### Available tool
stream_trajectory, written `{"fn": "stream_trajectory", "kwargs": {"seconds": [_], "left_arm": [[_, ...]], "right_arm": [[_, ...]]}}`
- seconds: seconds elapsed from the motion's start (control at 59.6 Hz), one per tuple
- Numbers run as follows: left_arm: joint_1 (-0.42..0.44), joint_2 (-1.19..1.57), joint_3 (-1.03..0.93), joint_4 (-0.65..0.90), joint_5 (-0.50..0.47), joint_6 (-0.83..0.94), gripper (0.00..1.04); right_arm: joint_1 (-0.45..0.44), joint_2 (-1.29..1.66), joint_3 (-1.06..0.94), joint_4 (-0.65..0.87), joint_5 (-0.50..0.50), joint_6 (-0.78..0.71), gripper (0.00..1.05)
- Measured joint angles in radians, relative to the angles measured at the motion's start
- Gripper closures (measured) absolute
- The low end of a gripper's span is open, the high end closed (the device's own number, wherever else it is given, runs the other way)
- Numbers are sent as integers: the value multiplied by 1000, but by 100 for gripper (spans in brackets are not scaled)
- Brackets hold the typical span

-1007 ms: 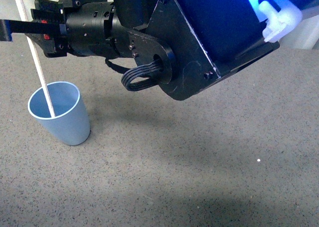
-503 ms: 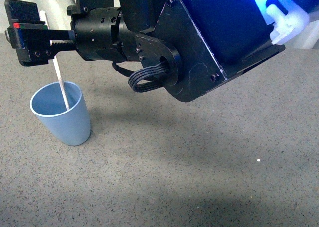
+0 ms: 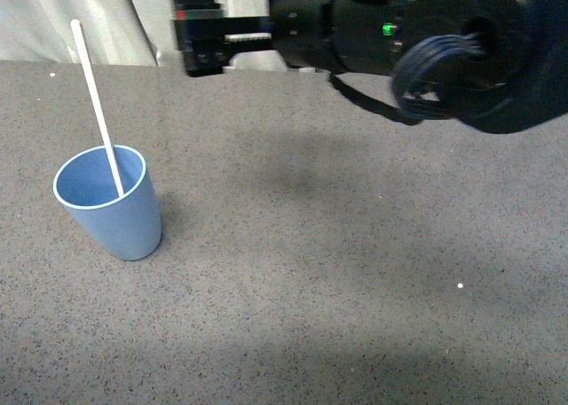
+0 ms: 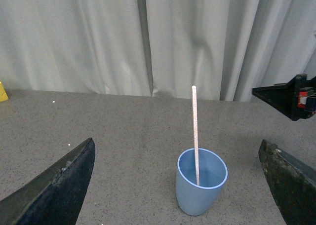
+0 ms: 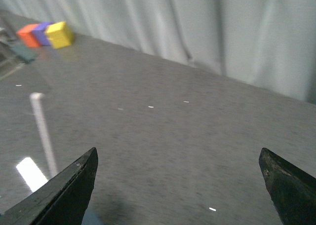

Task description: Transfer chopsticks to blue cup

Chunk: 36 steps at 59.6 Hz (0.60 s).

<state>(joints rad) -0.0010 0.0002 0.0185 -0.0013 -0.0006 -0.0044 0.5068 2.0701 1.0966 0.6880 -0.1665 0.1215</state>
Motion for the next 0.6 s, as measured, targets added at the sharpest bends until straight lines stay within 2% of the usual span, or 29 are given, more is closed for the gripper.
{"fn": "stream_trajectory", "kwargs": {"seconds": [0.268, 0.453, 0.554, 0.604], "left_arm": [[0, 0, 0, 0, 0, 0, 7], [0, 0, 0, 0, 0, 0, 7], [0, 0, 0, 0, 0, 0, 7], [0, 0, 0, 0, 0, 0, 7]], "right_arm": [[-188, -168, -207, 44, 235, -100, 9], [-298, -322, -358, 42, 296, -46, 9], [-323, -404, -461, 117, 331, -64, 10], [-330, -425, -540, 278, 338, -85, 18]]}}
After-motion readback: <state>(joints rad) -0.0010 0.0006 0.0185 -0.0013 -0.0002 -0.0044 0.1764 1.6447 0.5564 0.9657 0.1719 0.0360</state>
